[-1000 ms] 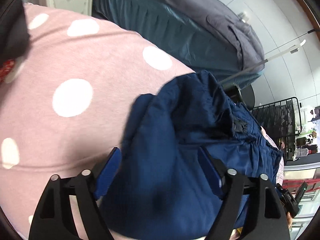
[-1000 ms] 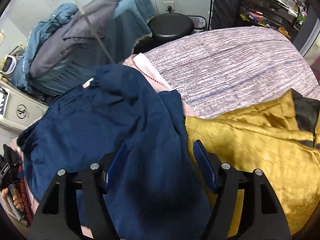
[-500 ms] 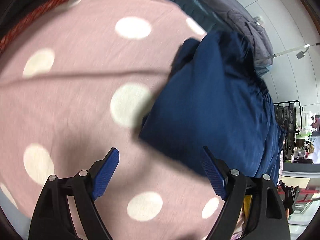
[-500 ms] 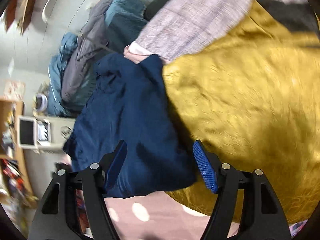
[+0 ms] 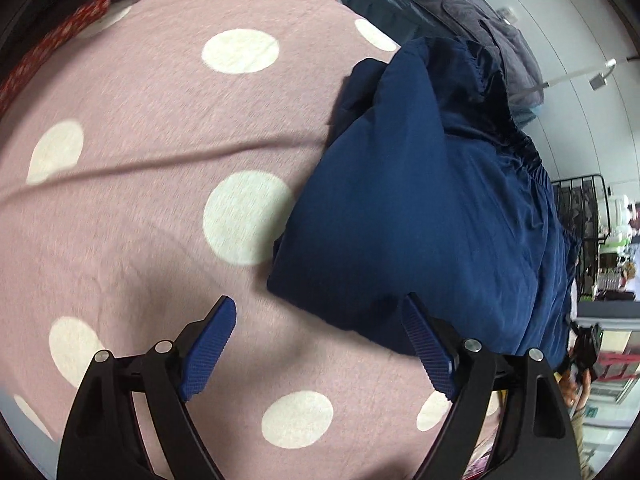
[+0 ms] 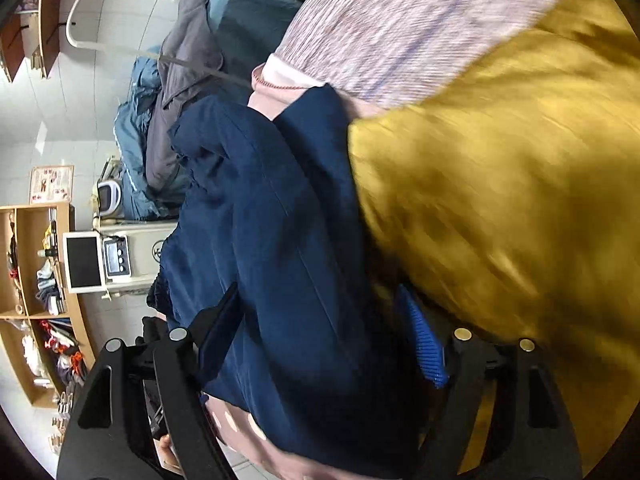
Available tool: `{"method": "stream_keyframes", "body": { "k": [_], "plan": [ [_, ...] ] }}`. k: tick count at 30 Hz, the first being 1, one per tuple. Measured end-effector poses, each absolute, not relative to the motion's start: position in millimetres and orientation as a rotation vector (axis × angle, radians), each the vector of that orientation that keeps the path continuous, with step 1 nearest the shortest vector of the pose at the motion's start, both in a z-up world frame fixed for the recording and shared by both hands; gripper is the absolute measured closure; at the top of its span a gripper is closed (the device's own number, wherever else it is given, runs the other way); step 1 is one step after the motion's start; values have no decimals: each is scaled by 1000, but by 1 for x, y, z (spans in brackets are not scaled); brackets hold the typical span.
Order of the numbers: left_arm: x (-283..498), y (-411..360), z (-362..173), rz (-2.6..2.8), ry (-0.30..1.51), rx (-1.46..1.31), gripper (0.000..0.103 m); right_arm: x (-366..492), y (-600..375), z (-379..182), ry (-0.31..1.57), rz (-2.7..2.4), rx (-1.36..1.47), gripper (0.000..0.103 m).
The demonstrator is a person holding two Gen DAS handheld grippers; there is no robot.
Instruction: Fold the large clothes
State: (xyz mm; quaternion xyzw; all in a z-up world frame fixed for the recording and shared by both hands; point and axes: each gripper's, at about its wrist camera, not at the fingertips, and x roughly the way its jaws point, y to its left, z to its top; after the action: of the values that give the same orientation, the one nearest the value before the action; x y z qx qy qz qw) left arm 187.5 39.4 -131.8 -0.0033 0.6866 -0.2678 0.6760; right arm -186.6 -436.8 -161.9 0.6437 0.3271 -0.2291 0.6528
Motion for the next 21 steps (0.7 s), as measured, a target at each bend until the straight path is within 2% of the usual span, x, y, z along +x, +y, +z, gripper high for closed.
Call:
{"method": "stream_keyframes", "body": {
  "k": [8, 12, 18, 20, 21],
  "plan": [
    [226, 14, -142, -668, 1563, -28, 20, -119, -450, -182, 928, -519, 1360, 24],
    [249, -5, -151, -719, 1571, -49, 17, -124, -449, -185, 898, -499, 1366, 26],
    [266, -47, -192, -839, 1708, -189, 14, -125, -444, -190, 915, -535, 1337, 29],
    [261, -63, -199, -832, 1715, -122, 6, -123, -443, -190, 920, -549, 1322, 29],
    [257, -72, -200, -842, 1711, -78, 6, -124, -443, -190, 920, -552, 1317, 29]
  ]
}}
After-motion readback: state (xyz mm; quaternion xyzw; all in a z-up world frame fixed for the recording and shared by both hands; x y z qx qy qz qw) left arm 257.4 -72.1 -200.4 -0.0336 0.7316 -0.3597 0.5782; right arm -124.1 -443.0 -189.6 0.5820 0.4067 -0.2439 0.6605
